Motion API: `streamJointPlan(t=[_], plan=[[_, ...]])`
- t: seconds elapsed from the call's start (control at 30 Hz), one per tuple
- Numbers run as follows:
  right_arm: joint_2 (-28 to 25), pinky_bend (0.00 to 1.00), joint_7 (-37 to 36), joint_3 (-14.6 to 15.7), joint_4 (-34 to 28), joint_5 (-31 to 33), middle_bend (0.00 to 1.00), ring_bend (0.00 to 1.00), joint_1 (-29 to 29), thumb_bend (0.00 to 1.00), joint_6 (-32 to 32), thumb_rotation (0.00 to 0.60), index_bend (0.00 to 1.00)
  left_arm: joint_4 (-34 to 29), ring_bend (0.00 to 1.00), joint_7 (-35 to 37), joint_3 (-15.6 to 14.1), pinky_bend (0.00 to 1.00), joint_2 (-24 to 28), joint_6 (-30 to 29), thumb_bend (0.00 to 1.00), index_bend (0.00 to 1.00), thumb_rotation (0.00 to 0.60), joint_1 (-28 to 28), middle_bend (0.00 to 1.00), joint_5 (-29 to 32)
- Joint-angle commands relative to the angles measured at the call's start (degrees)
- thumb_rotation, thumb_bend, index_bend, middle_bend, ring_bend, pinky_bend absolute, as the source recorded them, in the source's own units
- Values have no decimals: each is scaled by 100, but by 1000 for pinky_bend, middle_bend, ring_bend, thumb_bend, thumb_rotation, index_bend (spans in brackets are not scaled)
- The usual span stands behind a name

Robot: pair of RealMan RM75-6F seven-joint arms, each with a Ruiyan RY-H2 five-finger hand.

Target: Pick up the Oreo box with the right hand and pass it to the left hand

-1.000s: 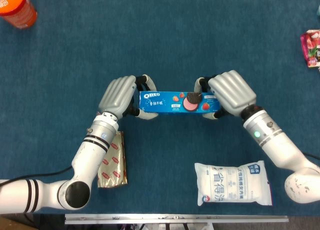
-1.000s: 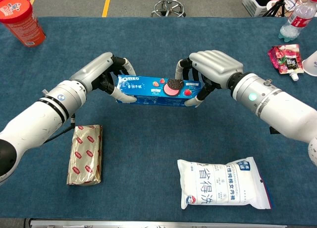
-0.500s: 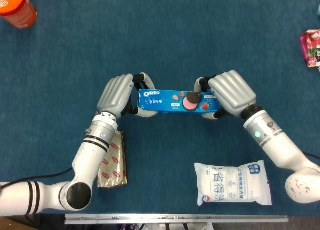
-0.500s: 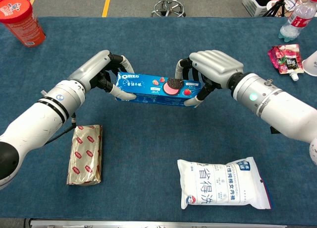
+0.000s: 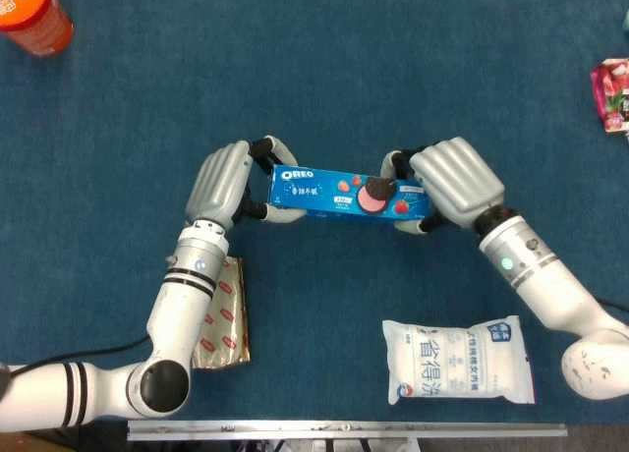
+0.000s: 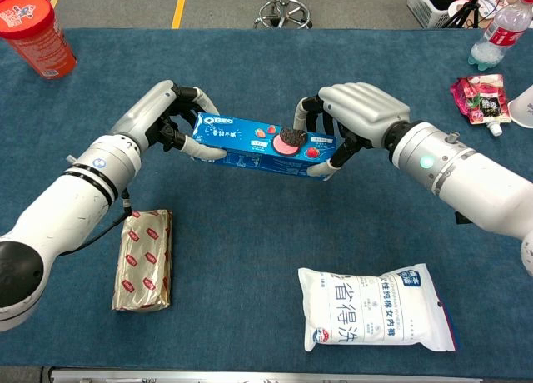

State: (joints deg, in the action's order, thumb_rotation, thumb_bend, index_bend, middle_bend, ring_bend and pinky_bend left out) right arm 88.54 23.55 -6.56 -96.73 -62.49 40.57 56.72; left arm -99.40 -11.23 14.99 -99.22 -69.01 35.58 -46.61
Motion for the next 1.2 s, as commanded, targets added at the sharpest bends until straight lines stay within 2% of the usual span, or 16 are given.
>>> streamJointPlan(t=[0.03, 0.33, 0.53, 0.8, 1.03, 1.2], plan=[[-8, 554, -27, 0, -5, -16, 609, 603, -5, 155, 0, 600, 546, -4, 707, -27, 46, 831, -40, -41, 67, 788, 600, -26, 837, 51], [-27, 554, -269, 21, 43, -231, 489, 549, -55, 129, 15, 600, 528, 29, 764, -115, 166, 884, -227, -340, 67, 859, 600, -103, 922, -3], [-43, 554, -339, 41, 69, -288, 396, 500, -63, 105, -26, 600, 385, 81, 779, -183, 231, 901, -355, -490, 66, 873, 600, -151, 940, -22], [-72, 554, -436, 43, 68, -343, 277, 434, -84, 5, -47, 600, 114, 72, 780, -232, 277, 904, -372, -499, 67, 875, 600, -205, 942, -53], [-141, 554, -580, 56, 35, -457, 178, 359, -136, 0, -25, 600, 2, 47, 781, -265, 306, 904, -377, -502, 67, 876, 600, -244, 943, -83], [-277, 554, -694, 79, -93, -602, 128, 312, -212, 0, 56, 600, 0, 38, 781, -263, 321, 905, -363, -458, 67, 876, 600, -271, 943, -74]])
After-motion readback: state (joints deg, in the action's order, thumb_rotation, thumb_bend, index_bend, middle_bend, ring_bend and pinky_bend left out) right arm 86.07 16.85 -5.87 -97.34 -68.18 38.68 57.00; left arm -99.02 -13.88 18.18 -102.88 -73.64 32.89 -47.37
